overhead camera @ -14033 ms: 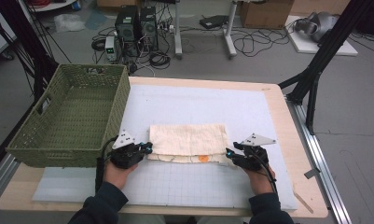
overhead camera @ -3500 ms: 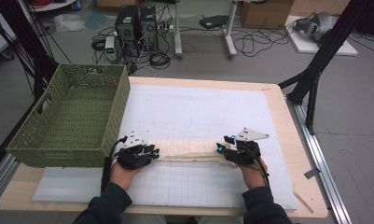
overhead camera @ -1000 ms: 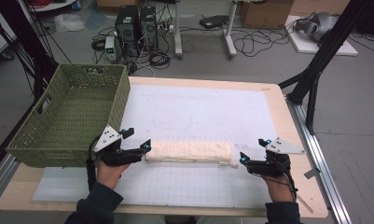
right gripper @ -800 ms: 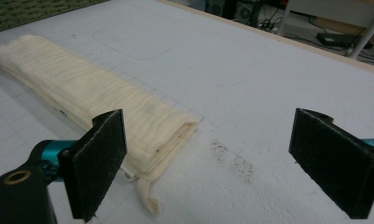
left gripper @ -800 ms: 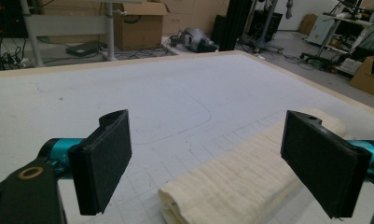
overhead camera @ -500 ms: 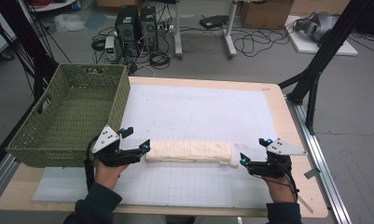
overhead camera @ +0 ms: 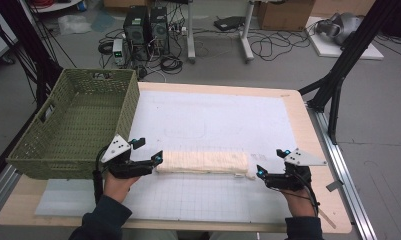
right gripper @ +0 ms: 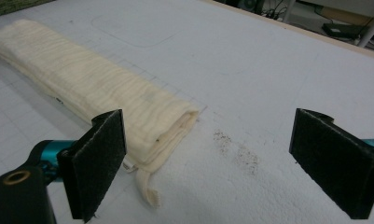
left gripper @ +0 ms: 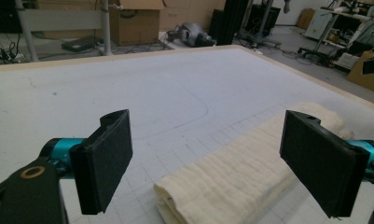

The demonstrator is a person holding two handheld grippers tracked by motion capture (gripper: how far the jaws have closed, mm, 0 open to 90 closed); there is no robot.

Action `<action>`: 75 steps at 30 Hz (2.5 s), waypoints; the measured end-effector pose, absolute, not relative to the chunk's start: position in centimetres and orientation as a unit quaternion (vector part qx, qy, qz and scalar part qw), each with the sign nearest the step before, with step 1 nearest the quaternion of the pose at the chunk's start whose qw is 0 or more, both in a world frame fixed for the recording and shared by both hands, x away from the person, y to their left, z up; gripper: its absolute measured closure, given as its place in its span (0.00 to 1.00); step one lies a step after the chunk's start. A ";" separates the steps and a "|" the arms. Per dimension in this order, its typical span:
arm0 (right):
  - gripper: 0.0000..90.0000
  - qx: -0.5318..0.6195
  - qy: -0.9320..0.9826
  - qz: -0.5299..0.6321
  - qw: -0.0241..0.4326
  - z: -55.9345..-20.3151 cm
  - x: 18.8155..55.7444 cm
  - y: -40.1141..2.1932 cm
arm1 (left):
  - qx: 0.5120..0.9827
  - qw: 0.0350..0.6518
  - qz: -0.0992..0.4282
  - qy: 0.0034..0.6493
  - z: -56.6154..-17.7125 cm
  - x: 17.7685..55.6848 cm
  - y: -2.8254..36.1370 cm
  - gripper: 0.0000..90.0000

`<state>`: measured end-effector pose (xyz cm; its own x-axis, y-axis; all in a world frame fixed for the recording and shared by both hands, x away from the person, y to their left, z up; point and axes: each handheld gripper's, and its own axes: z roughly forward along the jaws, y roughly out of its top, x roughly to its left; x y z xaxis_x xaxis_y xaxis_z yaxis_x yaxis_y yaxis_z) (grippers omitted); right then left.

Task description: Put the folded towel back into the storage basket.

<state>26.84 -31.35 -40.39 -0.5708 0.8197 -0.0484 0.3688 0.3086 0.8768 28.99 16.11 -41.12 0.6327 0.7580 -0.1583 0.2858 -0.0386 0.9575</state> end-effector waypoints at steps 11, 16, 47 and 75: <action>0.11 0.379 0.774 0.440 0.252 -40.6 26.9 -31.1 | 0.717 0.537 0.181 0.406 -42.0 29.4 15.5 0.37; 0.11 0.385 0.771 0.444 0.246 -40.6 26.8 -31.3 | 0.730 0.498 0.166 0.437 -43.1 30.1 15.2 0.42; 0.11 0.375 0.786 0.434 0.233 -41.0 27.2 -30.4 | 0.793 0.412 0.147 0.424 -44.8 29.0 11.7 0.76; 0.34 0.423 0.778 0.424 0.190 -43.1 29.3 -27.1 | 0.762 0.461 0.112 0.442 -44.8 29.4 13.2 0.87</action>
